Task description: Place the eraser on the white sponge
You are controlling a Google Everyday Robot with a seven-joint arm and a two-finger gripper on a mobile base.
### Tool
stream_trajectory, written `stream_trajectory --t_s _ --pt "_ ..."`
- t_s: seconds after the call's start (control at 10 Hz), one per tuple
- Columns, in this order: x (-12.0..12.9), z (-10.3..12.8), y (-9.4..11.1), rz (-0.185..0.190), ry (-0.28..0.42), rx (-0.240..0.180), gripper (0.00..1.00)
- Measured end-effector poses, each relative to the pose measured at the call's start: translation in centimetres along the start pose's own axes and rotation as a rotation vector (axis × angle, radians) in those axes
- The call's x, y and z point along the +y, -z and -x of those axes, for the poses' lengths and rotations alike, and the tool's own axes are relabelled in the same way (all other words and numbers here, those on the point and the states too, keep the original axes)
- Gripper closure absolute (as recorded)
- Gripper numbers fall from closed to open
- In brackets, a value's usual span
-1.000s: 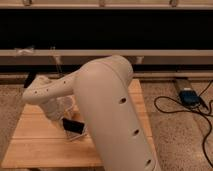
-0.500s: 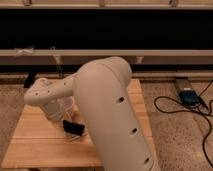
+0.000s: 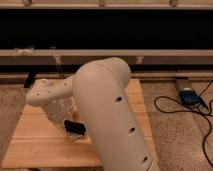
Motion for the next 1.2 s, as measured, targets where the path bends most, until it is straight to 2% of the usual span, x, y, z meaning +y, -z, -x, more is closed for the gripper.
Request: stream_trajectory --t_s 0.4,0.6,0.9,1.2 --pt "-0.5 -0.3 -0.1 -0.009 -0.016 0.0 0.2" --pt "-0.8 -0.6 0.8 -0.008 -0.026 -0.024 0.2" --pt "-1.6 -1.5 3.4 0.001 -0.052 -0.081 0.2" --pt "-1.4 -1.3 3.5 0.001 -0.048 -0.084 0.2"
